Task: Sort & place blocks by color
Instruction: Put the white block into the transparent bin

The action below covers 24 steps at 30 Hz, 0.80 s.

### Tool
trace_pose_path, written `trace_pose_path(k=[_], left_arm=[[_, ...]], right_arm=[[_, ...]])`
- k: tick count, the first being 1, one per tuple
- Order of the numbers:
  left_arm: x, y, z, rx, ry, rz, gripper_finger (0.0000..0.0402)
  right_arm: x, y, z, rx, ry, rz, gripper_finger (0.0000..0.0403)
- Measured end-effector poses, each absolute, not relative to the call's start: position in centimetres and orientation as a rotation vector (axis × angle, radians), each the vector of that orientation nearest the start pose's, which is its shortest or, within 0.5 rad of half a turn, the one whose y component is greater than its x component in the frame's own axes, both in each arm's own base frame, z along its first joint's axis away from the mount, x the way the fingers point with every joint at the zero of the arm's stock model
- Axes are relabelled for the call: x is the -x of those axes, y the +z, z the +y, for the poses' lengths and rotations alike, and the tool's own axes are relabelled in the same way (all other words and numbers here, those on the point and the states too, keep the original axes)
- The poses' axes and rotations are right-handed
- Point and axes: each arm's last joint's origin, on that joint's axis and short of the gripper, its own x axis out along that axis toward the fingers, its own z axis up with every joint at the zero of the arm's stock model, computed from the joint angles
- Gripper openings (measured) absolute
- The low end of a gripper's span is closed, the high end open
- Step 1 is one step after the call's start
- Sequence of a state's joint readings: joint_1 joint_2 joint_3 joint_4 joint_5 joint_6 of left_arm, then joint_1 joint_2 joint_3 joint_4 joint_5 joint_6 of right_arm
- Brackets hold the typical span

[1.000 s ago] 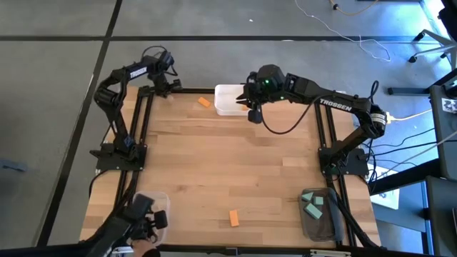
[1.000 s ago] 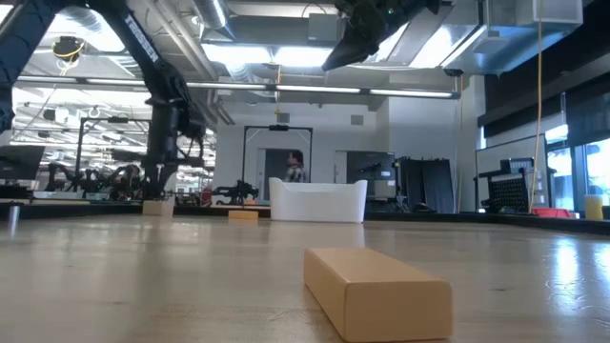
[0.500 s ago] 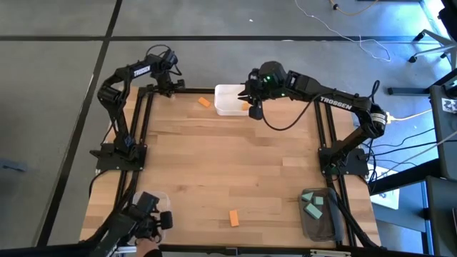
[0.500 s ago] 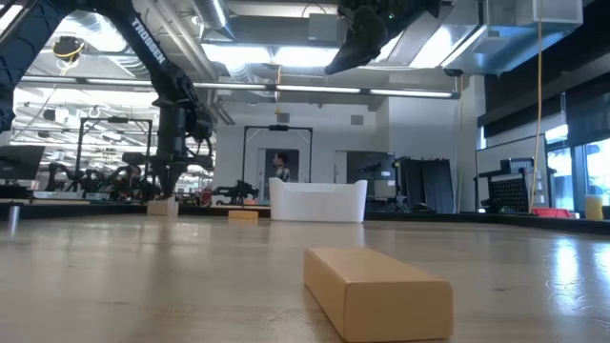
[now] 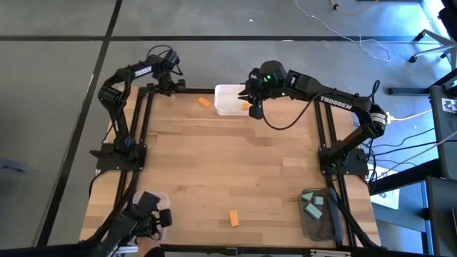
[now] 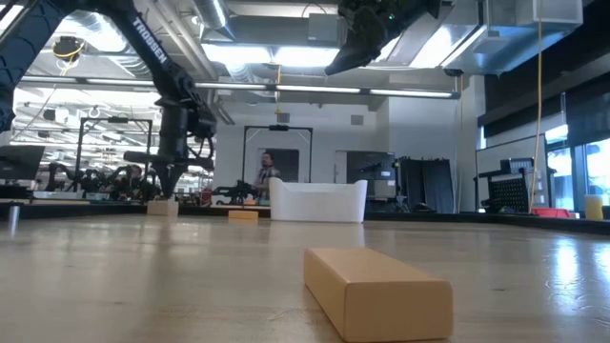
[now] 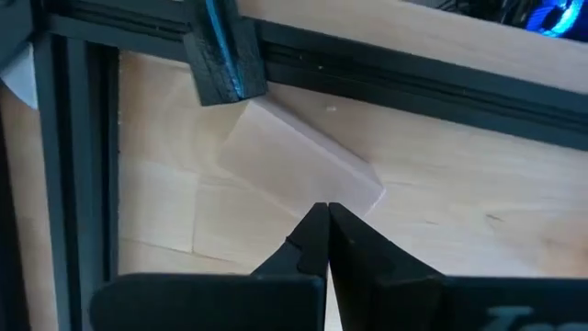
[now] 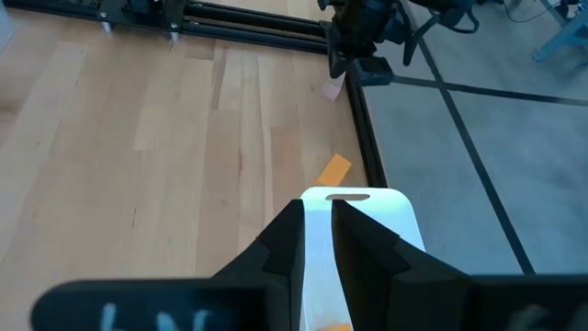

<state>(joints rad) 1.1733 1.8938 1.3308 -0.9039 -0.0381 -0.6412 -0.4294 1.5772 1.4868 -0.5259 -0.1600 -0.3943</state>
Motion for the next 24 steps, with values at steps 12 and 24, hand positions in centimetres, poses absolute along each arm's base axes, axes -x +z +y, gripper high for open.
trace_pose_path(k=[12, 24], left_arm=[[-13.1, 16.0, 33.3, 1.390, 1.413, 1.018, 0.0000], [-15.4, 18.2, 33.7, 1.330, 1.221, 1.088, 0.0000]], right_arm=[[-32.0, 35.0, -14.1, 0.201, -0.139, 0.630, 0.0060], [-32.0, 35.0, -14.1, 0.202, -0.140, 0.628, 0.0060]])
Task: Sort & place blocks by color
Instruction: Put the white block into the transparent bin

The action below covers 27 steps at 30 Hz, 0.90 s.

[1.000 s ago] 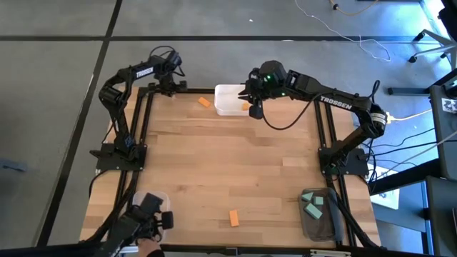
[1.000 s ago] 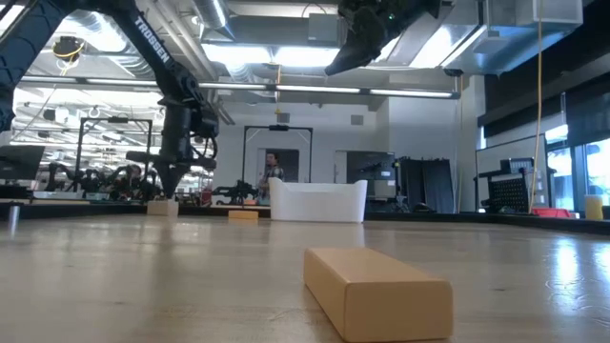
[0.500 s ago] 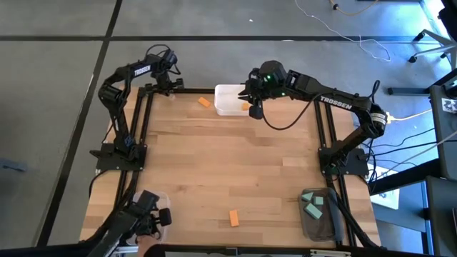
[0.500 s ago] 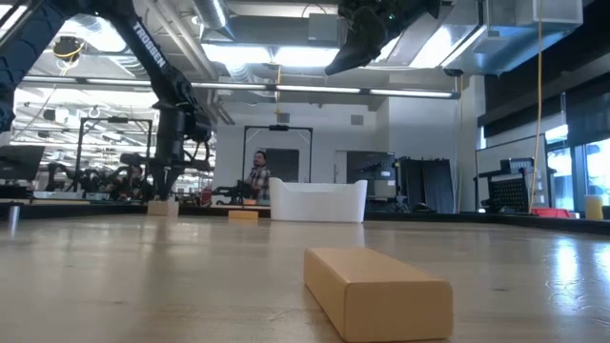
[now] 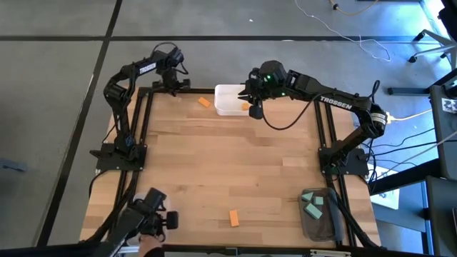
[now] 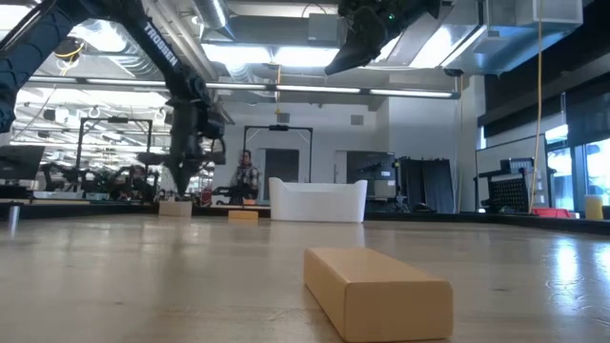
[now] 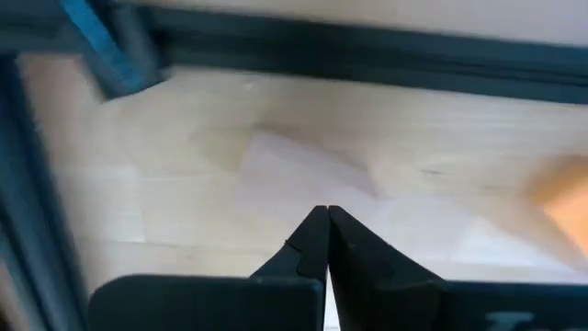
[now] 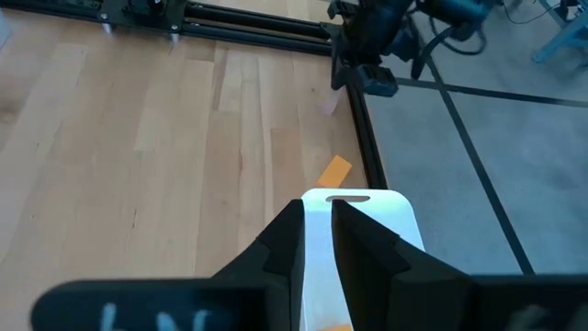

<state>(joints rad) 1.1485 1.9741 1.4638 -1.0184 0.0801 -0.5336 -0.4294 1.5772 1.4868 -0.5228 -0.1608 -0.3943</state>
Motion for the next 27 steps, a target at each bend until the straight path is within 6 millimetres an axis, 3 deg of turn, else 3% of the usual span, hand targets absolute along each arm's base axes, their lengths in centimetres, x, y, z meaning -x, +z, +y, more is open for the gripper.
trace_pose_path(k=[6, 11, 19, 27], left_arm=[[-16.6, 18.7, 33.1, 1.266, 1.175, 1.144, 0.0000], [-16.9, 18.7, 33.0, 1.189, 1.242, 1.176, 0.0000], [-16.3, 17.1, 33.3, 1.267, 1.261, 1.234, 0.0000], [-16.6, 17.1, 33.2, 1.282, 1.188, 1.235, 0.0000]], right_arm=[[-32.0, 35.0, -14.1, 0.201, -0.140, 0.629, 0.0060], [-32.0, 35.0, -14.1, 0.201, -0.139, 0.629, 0.0060], [-32.0, 35.0, -14.1, 0.201, -0.139, 0.630, 0.0060], [-32.0, 35.0, -14.1, 0.201, -0.139, 0.630, 0.0060]])
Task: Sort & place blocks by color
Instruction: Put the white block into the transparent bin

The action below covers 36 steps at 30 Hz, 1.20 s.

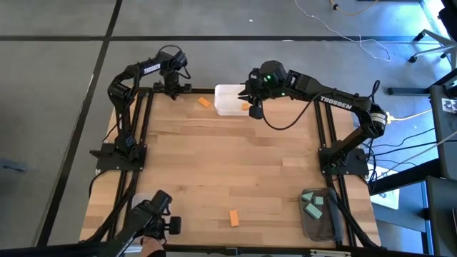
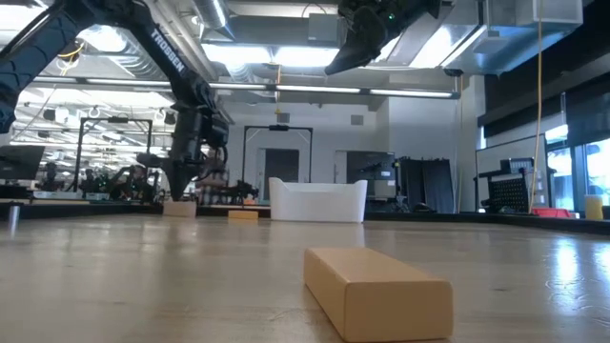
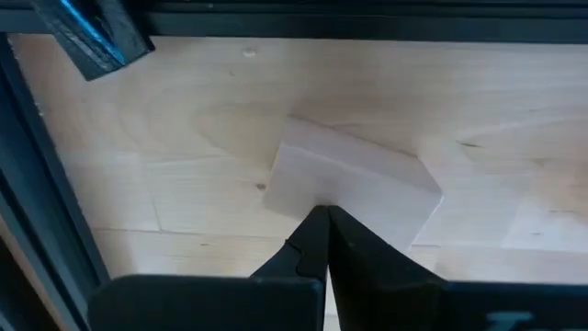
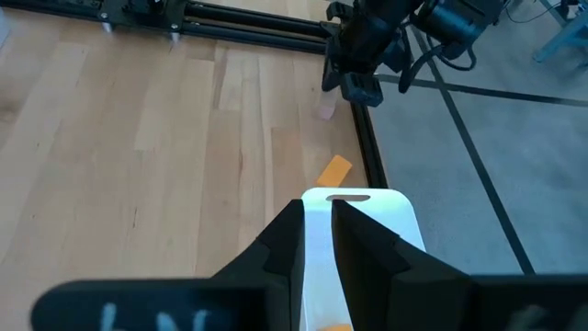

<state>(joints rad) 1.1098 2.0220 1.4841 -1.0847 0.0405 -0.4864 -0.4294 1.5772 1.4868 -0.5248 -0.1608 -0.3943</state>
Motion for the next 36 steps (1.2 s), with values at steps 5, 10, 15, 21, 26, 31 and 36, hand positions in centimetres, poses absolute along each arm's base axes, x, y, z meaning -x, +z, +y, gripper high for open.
trace_pose_path(k=[5, 10, 15, 21, 26, 31, 36], left_arm=[[-17.1, 17.1, 32.9, 1.277, 1.094, 1.245, 0.0000], [-17.8, 17.0, 32.5, 1.245, 1.054, 1.267, 0.0000], [-18.7, 17.0, 32.0, 1.211, 1.019, 1.289, 0.0000], [-20.0, 17.1, 31.1, 1.182, 0.986, 1.325, 0.0000], [-21.4, 17.1, 29.9, 1.151, 0.945, 1.364, 0.0000], [-22.8, 17.1, 28.8, 1.113, 0.912, 1.392, 0.0000], [-24.4, 17.1, 27.4, 1.068, 0.868, 1.421, 0.0000]], right_arm=[[-32.0, 35.0, -14.1, 0.205, -0.138, 0.630, 0.0060], [-32.0, 35.0, -14.1, 0.206, -0.138, 0.630, 0.0060], [-32.0, 35.0, -14.1, 0.208, -0.138, 0.630, 0.0060], [-32.0, 35.0, -14.1, 0.208, -0.138, 0.630, 0.0060], [-32.0, 35.0, -14.1, 0.208, -0.138, 0.630, 0.0060], [-32.0, 35.0, -14.1, 0.208, -0.138, 0.630, 0.0060], [-32.0, 35.0, -14.1, 0.208, -0.138, 0.631, 0.0060]])
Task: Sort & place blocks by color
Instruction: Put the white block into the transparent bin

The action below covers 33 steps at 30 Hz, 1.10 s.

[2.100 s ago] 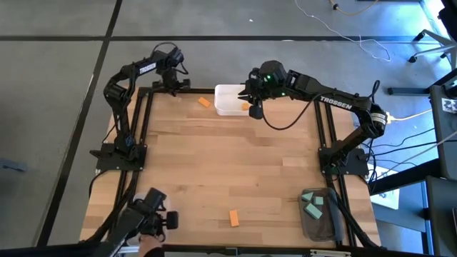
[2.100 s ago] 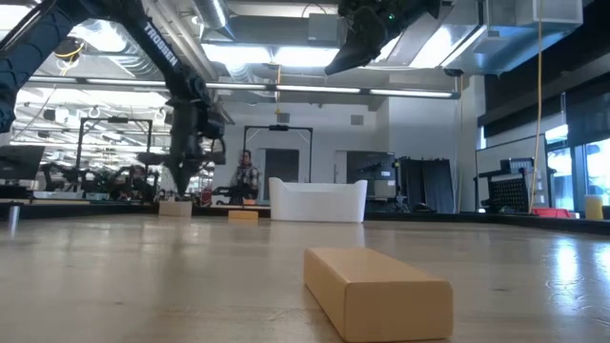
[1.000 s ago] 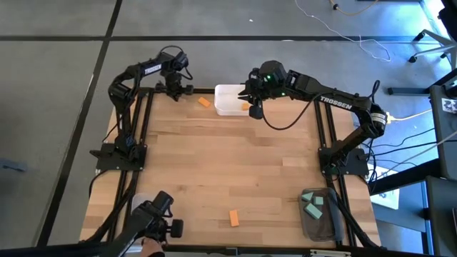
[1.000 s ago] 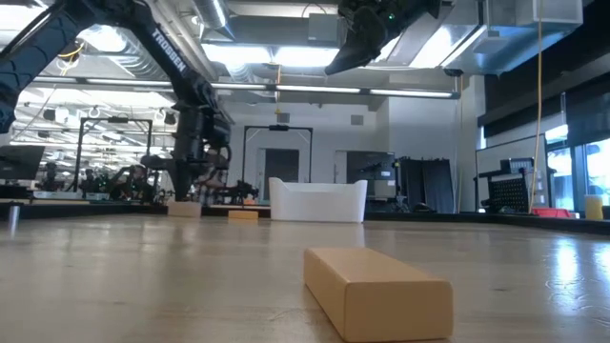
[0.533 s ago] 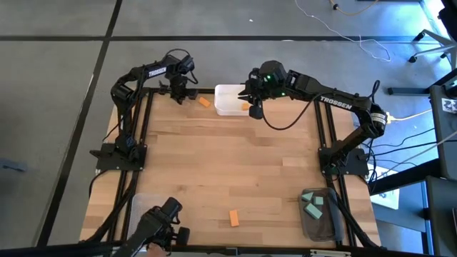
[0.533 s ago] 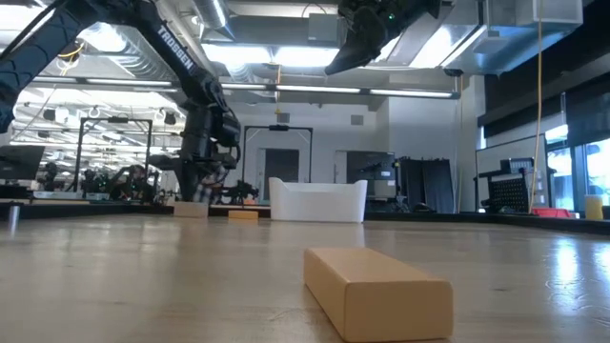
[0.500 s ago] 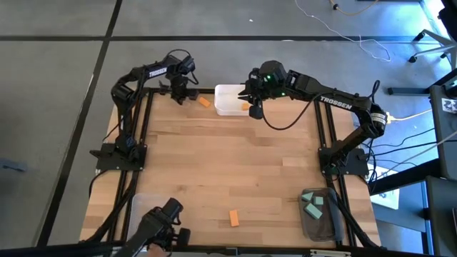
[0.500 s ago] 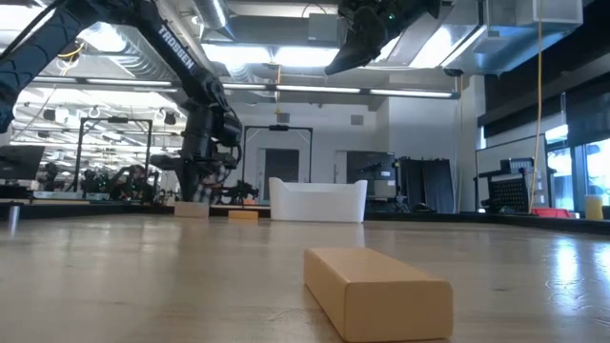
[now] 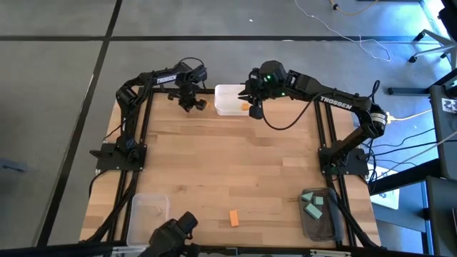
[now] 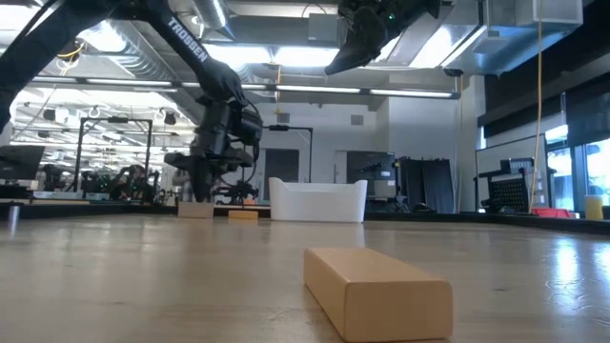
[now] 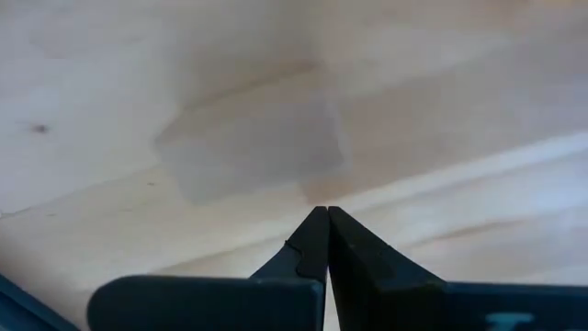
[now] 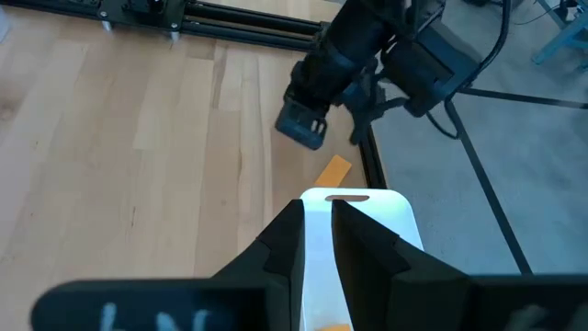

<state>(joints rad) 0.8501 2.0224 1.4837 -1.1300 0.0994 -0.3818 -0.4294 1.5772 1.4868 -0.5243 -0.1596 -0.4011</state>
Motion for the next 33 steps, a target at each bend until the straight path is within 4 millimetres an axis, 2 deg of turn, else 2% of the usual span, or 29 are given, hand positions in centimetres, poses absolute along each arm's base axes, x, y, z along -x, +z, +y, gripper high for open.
trace_pose_path(k=[3, 6, 14, 24, 33], left_arm=[[-25.2, 17.1, 26.6, 1.020, 0.847, 1.445, 0.0000], [-25.2, 17.1, 26.6, 0.954, 0.919, 1.467, 0.0000], [-24.0, 17.1, 28.5, 1.048, 1.104, 1.332, 0.0000], [-24.3, 17.1, 28.8, 1.136, 1.019, 1.270, 0.0000], [-24.0, 18.0, 30.0, 1.099, 1.068, 1.221, 0.0000]], right_arm=[[-32.0, 35.0, -14.1, 0.208, -0.138, 0.631, 0.0060], [-32.0, 35.0, -14.1, 0.207, -0.139, 0.631, 0.0060], [-32.0, 35.0, -14.1, 0.204, -0.140, 0.631, 0.0060], [-32.0, 35.0, -14.1, 0.202, -0.140, 0.630, 0.0060], [-32.0, 35.0, -14.1, 0.201, -0.141, 0.630, 0.0060]])
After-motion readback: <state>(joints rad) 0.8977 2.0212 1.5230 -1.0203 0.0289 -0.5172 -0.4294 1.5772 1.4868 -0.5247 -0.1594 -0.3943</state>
